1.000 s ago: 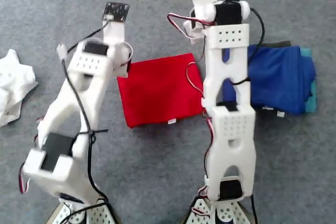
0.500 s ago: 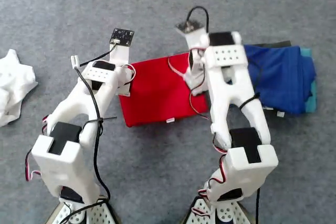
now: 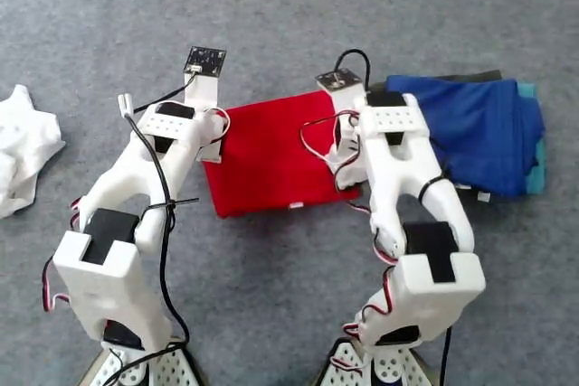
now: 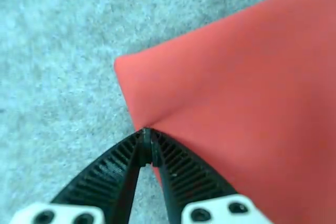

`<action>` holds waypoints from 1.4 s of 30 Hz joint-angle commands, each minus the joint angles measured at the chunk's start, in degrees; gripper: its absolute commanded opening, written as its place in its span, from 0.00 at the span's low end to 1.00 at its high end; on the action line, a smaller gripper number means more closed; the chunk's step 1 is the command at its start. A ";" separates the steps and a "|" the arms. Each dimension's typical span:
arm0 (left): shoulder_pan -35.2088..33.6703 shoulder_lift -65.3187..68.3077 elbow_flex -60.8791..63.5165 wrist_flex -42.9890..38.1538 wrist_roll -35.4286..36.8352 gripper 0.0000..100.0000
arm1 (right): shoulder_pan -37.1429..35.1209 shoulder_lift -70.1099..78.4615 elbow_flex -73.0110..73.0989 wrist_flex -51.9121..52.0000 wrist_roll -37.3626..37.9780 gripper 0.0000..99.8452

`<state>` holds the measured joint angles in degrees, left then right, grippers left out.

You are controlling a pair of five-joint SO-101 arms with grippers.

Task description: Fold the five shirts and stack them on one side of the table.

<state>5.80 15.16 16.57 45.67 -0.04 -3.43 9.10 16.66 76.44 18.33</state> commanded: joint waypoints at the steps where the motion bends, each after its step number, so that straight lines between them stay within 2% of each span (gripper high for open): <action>1: -1.01 -1.67 -4.35 2.64 -0.18 0.03 | -1.14 -6.73 -6.37 6.42 -0.26 0.02; 5: -1.45 -7.38 -1.80 2.37 0.00 0.03 | -0.79 -12.00 -11.38 12.92 0.09 0.02; 10: -1.01 -16.18 7.43 -3.34 0.00 0.03 | -1.05 -17.10 -12.18 22.24 -0.26 0.02; 15: -4.62 -19.25 11.65 -10.11 4.40 0.03 | -2.02 -20.00 -4.79 24.18 -0.35 0.02; 18: -5.58 -17.67 11.38 -10.55 6.24 0.03 | -3.78 -19.74 0.04 20.57 -4.31 0.07; 24: -5.67 -10.81 6.55 -9.93 6.15 0.03 | -5.80 -17.19 2.95 9.32 -19.78 0.34; 27: -6.29 -9.05 4.00 -7.56 6.07 0.03 | -7.56 -14.55 2.68 4.13 -24.00 0.41; 35: -6.64 -8.53 1.80 -5.45 6.07 0.03 | -9.93 -3.91 1.19 -6.33 -33.49 0.42; 42: -6.64 -8.53 1.80 -5.45 6.07 0.03 | -9.85 7.52 -5.49 -7.74 -33.67 0.42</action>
<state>-0.35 6.99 21.32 40.13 5.85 -12.84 14.02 15.34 69.49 -14.90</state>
